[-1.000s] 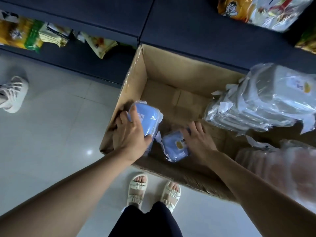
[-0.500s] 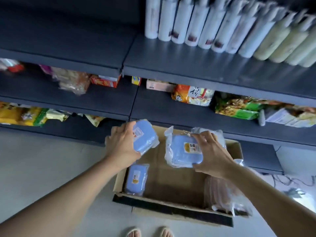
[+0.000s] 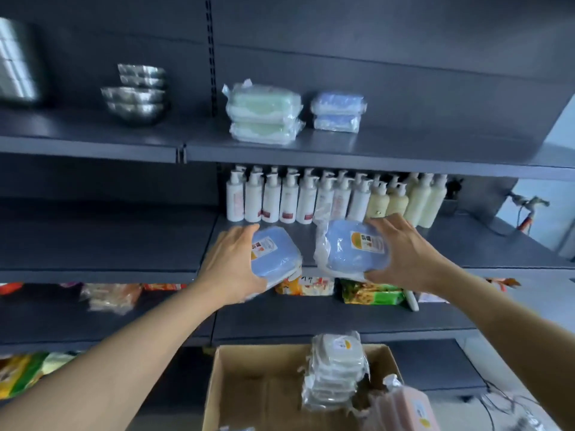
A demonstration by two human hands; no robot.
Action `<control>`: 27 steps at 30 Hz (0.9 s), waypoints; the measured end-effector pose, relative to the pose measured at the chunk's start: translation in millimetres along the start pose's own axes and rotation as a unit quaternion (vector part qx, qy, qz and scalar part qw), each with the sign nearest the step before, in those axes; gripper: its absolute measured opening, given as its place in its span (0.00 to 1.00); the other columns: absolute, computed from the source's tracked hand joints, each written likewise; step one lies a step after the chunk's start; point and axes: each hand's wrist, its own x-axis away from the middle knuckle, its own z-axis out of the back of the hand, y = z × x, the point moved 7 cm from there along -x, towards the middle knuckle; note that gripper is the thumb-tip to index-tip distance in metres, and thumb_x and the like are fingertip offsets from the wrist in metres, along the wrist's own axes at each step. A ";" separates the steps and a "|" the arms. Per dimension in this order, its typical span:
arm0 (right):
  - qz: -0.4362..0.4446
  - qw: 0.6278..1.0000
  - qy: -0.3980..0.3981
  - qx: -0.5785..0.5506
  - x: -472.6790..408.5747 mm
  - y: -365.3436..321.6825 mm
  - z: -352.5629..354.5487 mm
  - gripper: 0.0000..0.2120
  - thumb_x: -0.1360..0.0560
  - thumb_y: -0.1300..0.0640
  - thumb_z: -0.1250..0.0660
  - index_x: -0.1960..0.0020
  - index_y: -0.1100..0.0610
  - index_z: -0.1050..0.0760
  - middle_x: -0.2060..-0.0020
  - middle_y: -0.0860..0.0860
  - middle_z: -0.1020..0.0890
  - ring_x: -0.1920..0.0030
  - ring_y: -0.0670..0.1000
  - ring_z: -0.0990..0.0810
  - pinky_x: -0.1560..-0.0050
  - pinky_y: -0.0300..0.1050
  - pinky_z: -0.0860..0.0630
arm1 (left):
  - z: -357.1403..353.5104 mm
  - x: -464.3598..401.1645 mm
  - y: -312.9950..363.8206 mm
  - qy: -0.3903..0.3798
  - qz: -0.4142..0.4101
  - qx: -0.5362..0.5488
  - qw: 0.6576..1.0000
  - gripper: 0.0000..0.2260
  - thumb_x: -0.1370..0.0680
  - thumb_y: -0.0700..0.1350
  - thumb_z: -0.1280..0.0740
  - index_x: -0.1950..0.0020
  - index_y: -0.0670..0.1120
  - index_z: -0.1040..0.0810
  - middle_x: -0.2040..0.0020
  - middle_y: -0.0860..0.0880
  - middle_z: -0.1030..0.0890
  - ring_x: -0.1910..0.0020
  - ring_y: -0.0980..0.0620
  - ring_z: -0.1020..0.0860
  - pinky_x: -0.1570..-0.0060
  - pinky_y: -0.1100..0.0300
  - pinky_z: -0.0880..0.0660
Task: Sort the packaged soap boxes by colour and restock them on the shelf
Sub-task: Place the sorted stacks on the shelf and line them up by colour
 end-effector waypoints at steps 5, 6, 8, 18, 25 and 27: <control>-0.018 0.997 0.069 -0.013 -25.1 23.6 77.9 0.43 0.39 0.46 0.23 0.29 0.52 0.38 0.40 0.52 0.32 0.38 0.53 0.34 0.39 0.43 0.35 | 48.0 -35.1 62.9 0.045 -0.075 0.000 0.996 0.37 0.34 0.47 0.26 0.28 0.47 0.38 0.33 0.50 0.31 0.36 0.49 0.33 0.38 0.56 0.33; -0.025 0.996 0.085 -0.018 -31.6 30.7 92.7 0.42 0.38 0.46 0.23 0.29 0.52 0.38 0.40 0.52 0.32 0.38 0.53 0.33 0.41 0.42 0.35 | 55.3 -45.1 75.8 0.053 -0.087 0.002 0.995 0.37 0.34 0.47 0.26 0.28 0.48 0.38 0.33 0.50 0.31 0.36 0.49 0.33 0.38 0.56 0.33; -0.041 0.992 0.110 -0.034 -45.9 48.2 120.9 0.42 0.38 0.47 0.23 0.29 0.52 0.37 0.40 0.51 0.31 0.38 0.52 0.34 0.43 0.41 0.36 | 67.3 -68.4 100.8 0.064 -0.104 -0.001 0.993 0.38 0.34 0.47 0.27 0.27 0.48 0.39 0.32 0.51 0.32 0.35 0.49 0.34 0.37 0.55 0.33; -0.091 0.984 0.148 -0.031 -137.4 150.8 197.9 0.38 0.36 0.47 0.23 0.31 0.55 0.34 0.42 0.54 0.28 0.39 0.54 0.33 0.48 0.42 0.37 | 81.1 -231.9 188.4 0.049 -0.082 -0.034 0.995 0.36 0.31 0.46 0.28 0.27 0.48 0.40 0.36 0.48 0.30 0.32 0.48 0.40 0.39 0.52 0.31; -0.081 0.988 0.119 -0.064 -197.1 189.3 187.6 0.38 0.38 0.46 0.22 0.32 0.52 0.33 0.40 0.52 0.28 0.46 0.51 0.30 0.50 0.42 0.34 | 51.0 -319.8 199.2 0.009 -0.080 -0.042 0.996 0.36 0.30 0.46 0.28 0.26 0.49 0.40 0.34 0.48 0.33 0.29 0.50 0.42 0.36 0.52 0.33; -0.078 0.988 0.112 -0.069 -210.5 195.6 183.5 0.38 0.39 0.44 0.23 0.33 0.52 0.32 0.41 0.52 0.27 0.46 0.52 0.28 0.51 0.42 0.33 | 41.1 -334.3 194.2 -0.013 -0.070 -0.043 0.996 0.35 0.30 0.46 0.29 0.26 0.50 0.40 0.34 0.49 0.33 0.30 0.49 0.40 0.36 0.53 0.32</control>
